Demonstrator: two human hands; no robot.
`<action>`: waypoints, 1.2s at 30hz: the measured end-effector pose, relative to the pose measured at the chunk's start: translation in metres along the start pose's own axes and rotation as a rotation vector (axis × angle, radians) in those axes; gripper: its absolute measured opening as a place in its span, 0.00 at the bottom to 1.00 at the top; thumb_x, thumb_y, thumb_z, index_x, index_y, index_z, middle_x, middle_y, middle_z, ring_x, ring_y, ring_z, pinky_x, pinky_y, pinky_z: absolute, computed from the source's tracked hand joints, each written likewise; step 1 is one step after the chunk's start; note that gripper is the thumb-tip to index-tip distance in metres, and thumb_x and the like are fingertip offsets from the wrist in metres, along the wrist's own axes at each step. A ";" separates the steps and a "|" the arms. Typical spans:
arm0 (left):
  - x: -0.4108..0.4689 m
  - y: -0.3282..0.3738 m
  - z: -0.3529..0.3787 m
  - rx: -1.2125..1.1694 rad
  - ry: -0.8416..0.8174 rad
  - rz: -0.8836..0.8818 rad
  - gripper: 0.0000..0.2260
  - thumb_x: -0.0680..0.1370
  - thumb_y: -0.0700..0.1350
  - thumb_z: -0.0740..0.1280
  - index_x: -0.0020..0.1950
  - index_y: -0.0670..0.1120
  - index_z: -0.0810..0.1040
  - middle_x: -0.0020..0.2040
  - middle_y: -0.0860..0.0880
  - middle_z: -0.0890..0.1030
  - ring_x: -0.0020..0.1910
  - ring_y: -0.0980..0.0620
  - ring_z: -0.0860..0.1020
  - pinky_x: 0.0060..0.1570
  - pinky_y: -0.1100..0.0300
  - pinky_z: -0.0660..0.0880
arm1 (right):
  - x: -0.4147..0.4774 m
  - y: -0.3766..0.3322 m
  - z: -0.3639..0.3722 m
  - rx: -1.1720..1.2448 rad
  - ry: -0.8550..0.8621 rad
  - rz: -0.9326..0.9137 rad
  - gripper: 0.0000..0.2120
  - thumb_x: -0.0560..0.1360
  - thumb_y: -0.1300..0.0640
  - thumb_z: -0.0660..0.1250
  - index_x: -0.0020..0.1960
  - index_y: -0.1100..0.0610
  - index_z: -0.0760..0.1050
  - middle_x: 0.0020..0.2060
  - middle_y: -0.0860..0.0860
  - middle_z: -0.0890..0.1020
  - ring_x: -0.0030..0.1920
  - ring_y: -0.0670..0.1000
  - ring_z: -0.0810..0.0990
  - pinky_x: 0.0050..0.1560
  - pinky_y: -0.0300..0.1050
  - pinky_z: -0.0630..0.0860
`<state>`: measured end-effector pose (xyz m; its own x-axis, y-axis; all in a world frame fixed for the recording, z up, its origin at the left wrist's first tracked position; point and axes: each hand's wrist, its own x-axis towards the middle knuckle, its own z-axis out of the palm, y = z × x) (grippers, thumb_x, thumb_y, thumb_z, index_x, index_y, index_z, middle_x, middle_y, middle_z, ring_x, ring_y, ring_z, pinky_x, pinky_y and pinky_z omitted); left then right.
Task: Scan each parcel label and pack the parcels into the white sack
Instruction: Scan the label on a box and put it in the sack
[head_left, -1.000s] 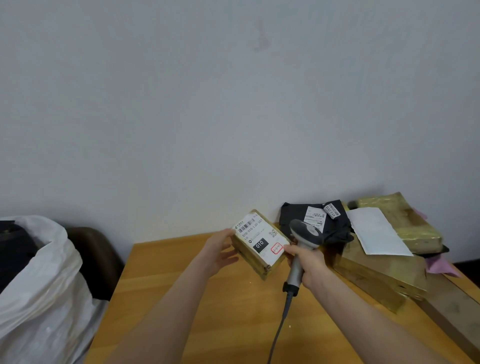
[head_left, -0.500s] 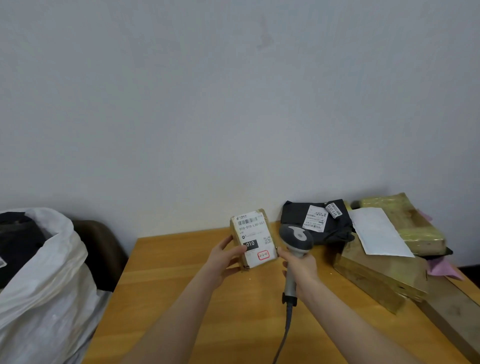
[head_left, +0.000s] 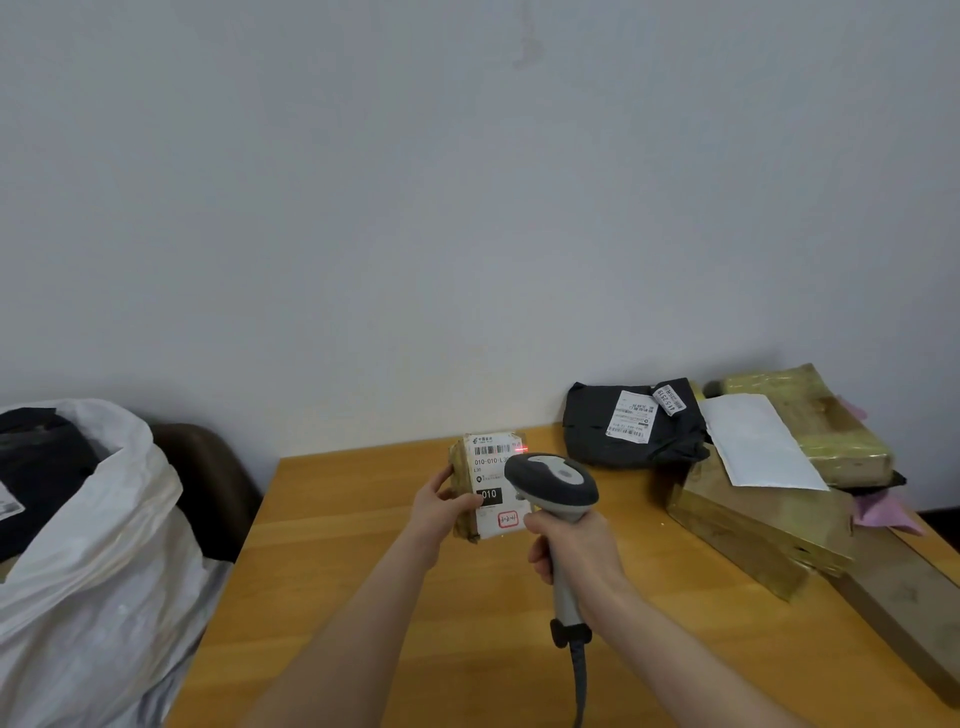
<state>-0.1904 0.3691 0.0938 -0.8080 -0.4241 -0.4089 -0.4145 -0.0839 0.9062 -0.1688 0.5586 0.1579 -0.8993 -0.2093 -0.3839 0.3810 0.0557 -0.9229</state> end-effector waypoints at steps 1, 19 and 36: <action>0.000 -0.001 -0.001 0.006 0.003 -0.005 0.33 0.72 0.36 0.72 0.74 0.50 0.65 0.49 0.52 0.80 0.44 0.58 0.76 0.34 0.63 0.68 | 0.000 -0.001 0.000 -0.002 0.000 0.007 0.04 0.71 0.63 0.70 0.42 0.64 0.79 0.27 0.57 0.79 0.26 0.52 0.74 0.31 0.44 0.73; 0.001 0.003 -0.015 0.022 0.024 -0.023 0.33 0.73 0.37 0.72 0.75 0.51 0.64 0.52 0.48 0.80 0.44 0.58 0.76 0.33 0.63 0.68 | -0.004 -0.010 0.011 0.003 -0.049 0.058 0.05 0.71 0.65 0.68 0.46 0.67 0.78 0.27 0.56 0.77 0.26 0.50 0.72 0.29 0.43 0.71; -0.036 0.012 -0.083 -0.036 0.188 -0.008 0.30 0.73 0.43 0.72 0.73 0.53 0.66 0.48 0.53 0.81 0.44 0.58 0.77 0.35 0.62 0.69 | -0.003 -0.024 0.071 0.056 -0.237 0.007 0.03 0.73 0.65 0.68 0.46 0.64 0.78 0.26 0.56 0.79 0.24 0.49 0.74 0.27 0.41 0.72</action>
<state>-0.1319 0.3088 0.1281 -0.7113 -0.5837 -0.3915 -0.4022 -0.1188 0.9078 -0.1604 0.4882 0.1833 -0.8238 -0.4325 -0.3665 0.4043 0.0050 -0.9146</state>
